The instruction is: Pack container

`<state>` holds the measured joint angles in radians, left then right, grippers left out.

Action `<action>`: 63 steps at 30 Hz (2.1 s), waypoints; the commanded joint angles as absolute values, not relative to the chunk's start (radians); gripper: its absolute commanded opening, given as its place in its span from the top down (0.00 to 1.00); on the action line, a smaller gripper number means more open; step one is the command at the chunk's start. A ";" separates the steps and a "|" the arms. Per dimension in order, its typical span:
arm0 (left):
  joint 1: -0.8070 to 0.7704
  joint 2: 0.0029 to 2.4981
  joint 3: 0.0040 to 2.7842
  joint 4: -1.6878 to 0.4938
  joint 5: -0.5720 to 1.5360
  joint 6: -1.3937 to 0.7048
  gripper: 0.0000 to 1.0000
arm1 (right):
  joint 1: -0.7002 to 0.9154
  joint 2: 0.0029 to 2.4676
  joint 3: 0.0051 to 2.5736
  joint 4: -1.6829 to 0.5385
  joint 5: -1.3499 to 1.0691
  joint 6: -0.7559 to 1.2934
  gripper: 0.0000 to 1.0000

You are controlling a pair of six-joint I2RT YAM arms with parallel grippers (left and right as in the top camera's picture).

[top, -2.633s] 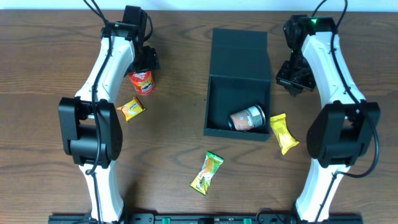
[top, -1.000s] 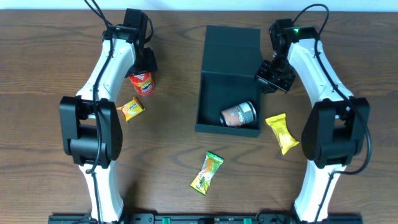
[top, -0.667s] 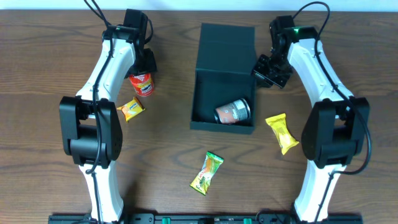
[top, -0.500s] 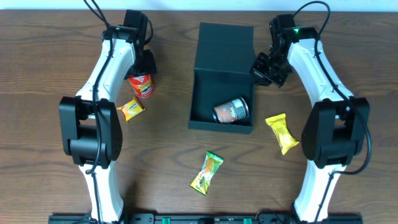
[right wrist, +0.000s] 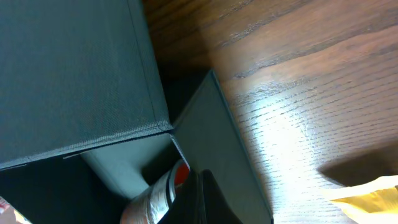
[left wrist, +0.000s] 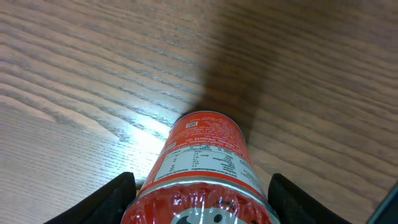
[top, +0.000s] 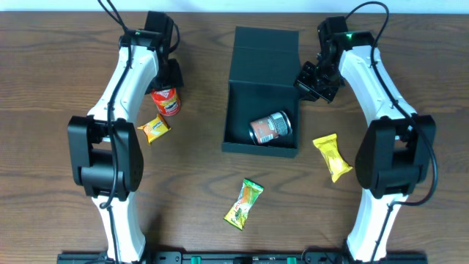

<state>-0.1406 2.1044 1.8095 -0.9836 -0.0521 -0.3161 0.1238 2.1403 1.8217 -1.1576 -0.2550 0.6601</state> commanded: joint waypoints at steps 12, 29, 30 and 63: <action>-0.141 1.996 1.805 -0.986 0.039 -0.313 0.39 | 0.132 2.146 1.818 -1.155 -0.258 0.634 0.98; -0.141 1.836 1.805 -0.956 0.393 -0.329 0.41 | 0.132 2.145 1.818 -1.155 -0.258 0.634 0.98; -0.141 1.836 1.805 -0.956 0.430 -0.329 0.42 | 0.132 2.145 1.818 -1.155 -0.258 0.634 0.98; -0.340 1.941 1.802 -0.846 0.680 -0.364 0.50 | 0.017 2.145 1.818 -1.212 -0.213 0.630 0.98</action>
<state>-0.3248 1.8935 1.8095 -0.8581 0.6743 -0.3374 0.0170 2.1399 1.8217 -1.2079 -0.2237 0.6449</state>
